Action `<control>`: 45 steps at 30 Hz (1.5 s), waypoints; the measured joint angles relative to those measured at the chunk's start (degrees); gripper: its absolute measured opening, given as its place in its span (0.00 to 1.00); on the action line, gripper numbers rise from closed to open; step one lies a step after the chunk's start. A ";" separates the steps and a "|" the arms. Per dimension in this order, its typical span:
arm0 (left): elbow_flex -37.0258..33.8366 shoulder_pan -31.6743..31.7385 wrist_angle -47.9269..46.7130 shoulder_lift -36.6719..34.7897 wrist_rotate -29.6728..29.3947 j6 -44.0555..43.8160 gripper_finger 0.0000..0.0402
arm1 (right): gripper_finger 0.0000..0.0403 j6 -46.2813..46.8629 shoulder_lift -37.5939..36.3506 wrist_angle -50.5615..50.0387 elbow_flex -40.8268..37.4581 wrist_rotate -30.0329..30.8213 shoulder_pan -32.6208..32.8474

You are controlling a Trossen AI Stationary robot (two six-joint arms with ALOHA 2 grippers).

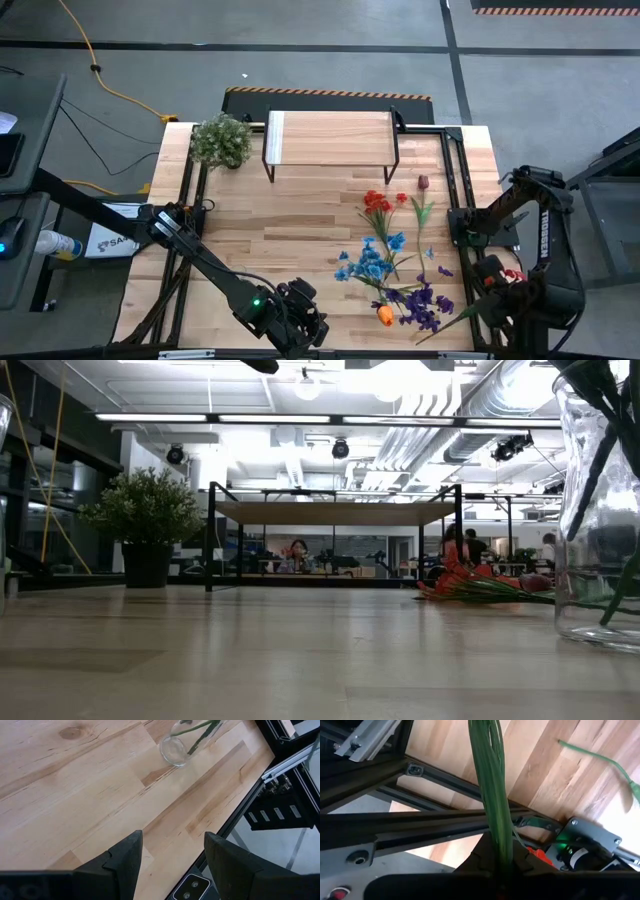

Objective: Pick and place flowers into a vace then onto a shelf
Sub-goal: Put the bottom orange flowers into the left transparent vase

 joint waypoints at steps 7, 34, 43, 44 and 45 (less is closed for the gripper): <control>0.00 0.00 0.04 0.00 0.14 0.00 0.61 | 0.00 1.84 0.00 -0.58 6.31 1.44 0.73; 0.00 0.02 0.45 0.00 0.62 0.00 0.61 | 0.00 4.61 -0.13 1.00 11.30 -6.26 -0.28; 0.00 0.02 1.50 0.00 0.68 0.22 0.61 | 0.00 -2.03 -0.17 4.40 11.43 -5.50 -2.98; 0.00 0.01 1.52 0.00 0.68 0.22 0.61 | 0.00 -3.00 -0.17 5.00 11.45 -5.19 -3.37; 0.00 0.02 1.50 0.00 0.68 0.22 0.61 | 0.00 -3.96 -0.17 5.74 11.46 -5.03 -3.76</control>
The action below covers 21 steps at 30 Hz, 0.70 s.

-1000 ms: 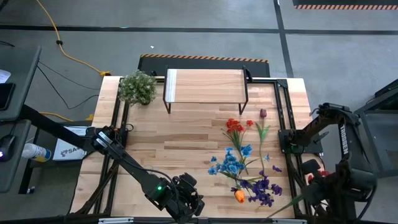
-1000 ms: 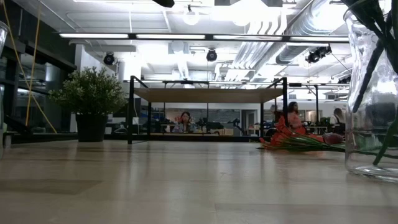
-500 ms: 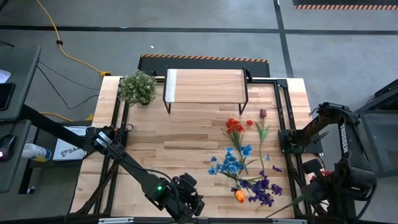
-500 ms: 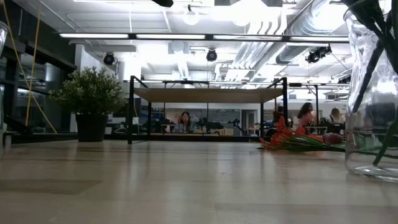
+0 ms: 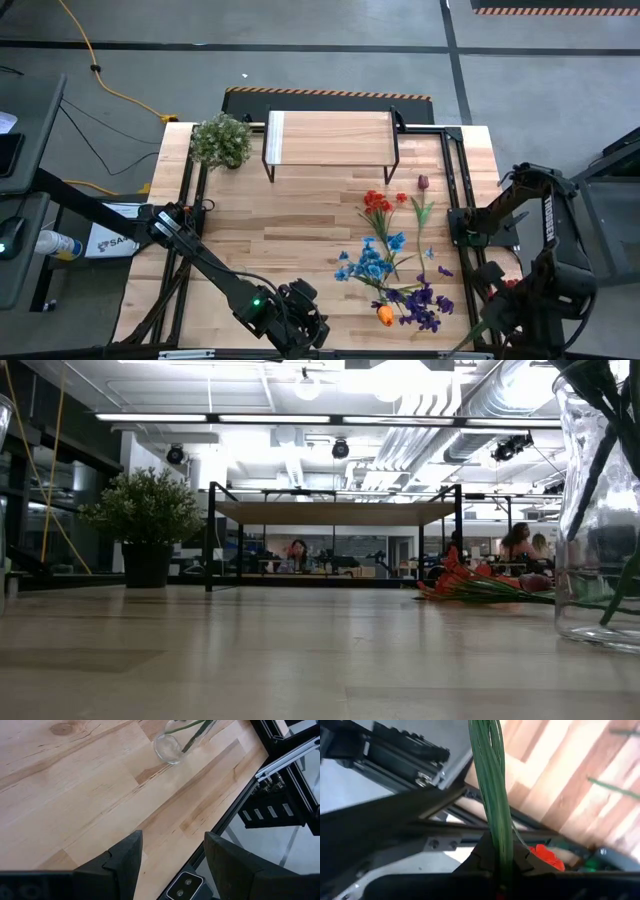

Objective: Pick and place flowers into a vace then onto a shelf
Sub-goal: Put the bottom orange flowers into the left transparent vase

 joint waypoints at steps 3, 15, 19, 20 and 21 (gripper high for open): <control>0.00 0.00 -0.02 0.00 0.02 0.00 0.61 | 0.00 -2.32 0.00 2.39 0.00 0.13 -1.24; 0.00 0.00 -0.02 0.00 0.00 -0.02 0.61 | 0.00 -5.04 0.01 12.71 0.00 -2.36 -4.07; 0.00 0.00 -0.07 0.00 0.05 -0.02 0.61 | 0.00 -3.05 0.61 24.81 0.24 -4.66 -4.12; 0.00 0.00 -0.10 0.00 0.12 0.00 0.61 | 0.00 -4.07 0.57 27.38 0.37 -4.53 -4.14; 0.00 0.00 0.03 0.02 0.34 0.00 0.61 | 0.00 -4.55 0.55 30.43 1.19 -4.40 -4.21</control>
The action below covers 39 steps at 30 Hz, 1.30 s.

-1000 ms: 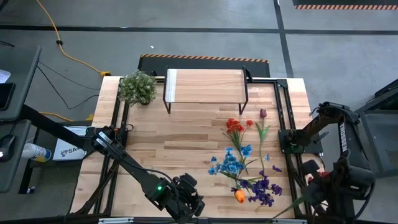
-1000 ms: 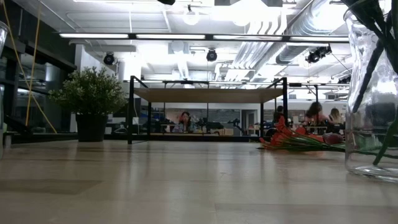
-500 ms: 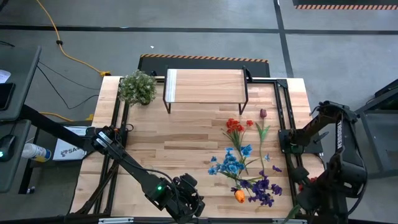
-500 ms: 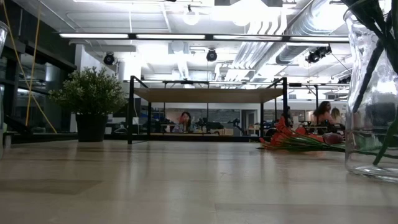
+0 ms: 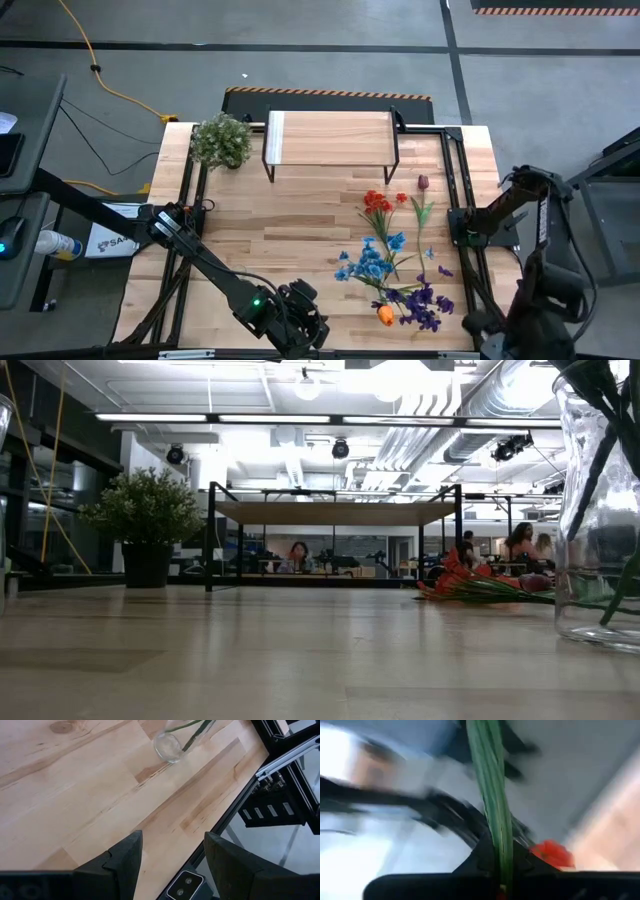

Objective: Pick and place flowers into a vace then onto a shelf
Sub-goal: Put the bottom orange flowers into the left transparent vase

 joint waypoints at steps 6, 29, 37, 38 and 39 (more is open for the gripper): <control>0.02 0.00 0.23 0.00 0.54 -0.02 0.61 | 0.00 -1.31 -0.07 0.11 6.59 9.78 0.30; 0.02 -0.07 1.93 -4.33 2.20 4.83 0.61 | 0.00 -24.64 -0.22 -5.43 30.01 38.10 -0.73; 0.02 -0.07 2.03 -10.31 0.65 11.02 0.61 | 0.00 -30.92 -0.26 -11.19 33.41 45.85 -4.34; 0.02 -0.07 1.57 -11.14 0.64 11.60 0.61 | 0.00 -31.93 -0.30 -11.65 33.41 46.68 -5.09; 0.02 -0.07 1.40 -11.96 0.63 12.27 0.61 | 0.00 -32.68 -0.31 -12.43 33.41 47.46 -5.94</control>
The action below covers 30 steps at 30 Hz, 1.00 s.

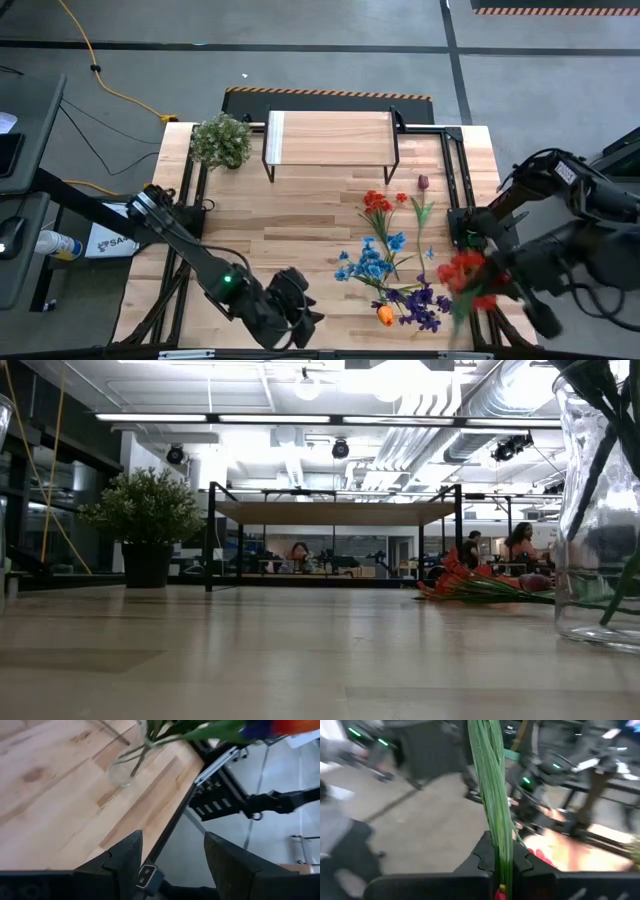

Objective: Pick and place flowers into a vace then onto a shelf
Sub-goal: Put the bottom orange flowers into the left transparent vase

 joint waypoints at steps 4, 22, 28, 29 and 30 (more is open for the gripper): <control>0.00 0.00 -0.97 -3.19 -0.01 2.36 0.61 | 0.00 -1.64 0.00 -3.26 -0.02 2.35 -4.20; 0.00 0.02 -2.77 -17.05 -5.66 15.79 0.61 | 0.00 -17.54 0.05 -5.69 -0.07 4.36 -26.20; 0.00 0.02 -3.12 -20.79 -6.54 18.47 0.61 | 0.00 -25.09 1.10 -9.68 -0.11 6.70 -32.28; 0.00 0.02 -3.27 -21.59 -6.72 19.06 0.61 | 0.00 -26.23 1.35 -10.69 -0.11 7.36 -33.10; 0.00 0.02 -3.29 -22.30 -6.79 19.48 0.61 | 0.00 -27.15 1.63 -11.90 -0.11 7.76 -33.83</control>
